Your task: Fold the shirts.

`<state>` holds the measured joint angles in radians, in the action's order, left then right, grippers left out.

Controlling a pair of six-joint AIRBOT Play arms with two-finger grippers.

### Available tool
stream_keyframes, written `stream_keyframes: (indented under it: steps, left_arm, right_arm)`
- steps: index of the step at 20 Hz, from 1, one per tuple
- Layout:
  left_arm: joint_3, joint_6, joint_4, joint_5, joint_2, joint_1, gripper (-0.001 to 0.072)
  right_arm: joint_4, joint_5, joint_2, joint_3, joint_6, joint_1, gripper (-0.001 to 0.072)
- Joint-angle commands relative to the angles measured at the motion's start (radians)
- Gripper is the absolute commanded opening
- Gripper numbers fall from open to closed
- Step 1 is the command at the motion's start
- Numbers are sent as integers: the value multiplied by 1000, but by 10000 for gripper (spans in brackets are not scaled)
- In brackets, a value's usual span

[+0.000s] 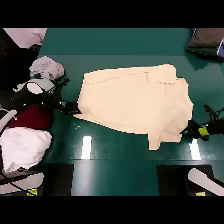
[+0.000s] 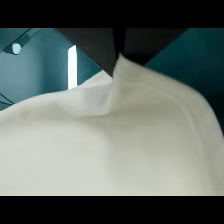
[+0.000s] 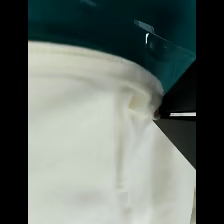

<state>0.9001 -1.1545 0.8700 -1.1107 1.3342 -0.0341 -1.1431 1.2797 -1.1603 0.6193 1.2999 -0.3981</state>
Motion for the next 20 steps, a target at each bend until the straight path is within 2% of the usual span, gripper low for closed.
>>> stream_keyframes:
  steps: [1, 6, 10, 14, 16, 20]
  left_arm:
    - [52, -26, 9, -2, -40, 0, 18]
    - [419, -77, 74, 11, -240, 0, 19]
    - [835, -76, 82, 22, -344, 0, 19]
    - [1212, -85, 81, 11, -357, 0, 19]
    - [1309, -131, 71, 20, -364, 0, 19]
    - [1311, -213, 17, -2, -423, 0, 19]
  right_arm:
    - [2, -6, 73, 65, 18, 43, 12]
    - [51, -74, 244, 496, 117, 93, 12]
    - [48, -157, 296, 935, 124, 140, 12]
    - [42, -142, 322, 1250, 124, 105, 12]
    - [42, -123, 348, 1348, 124, 56, 12]
    - [42, -79, 389, 1473, 124, -19, 12]
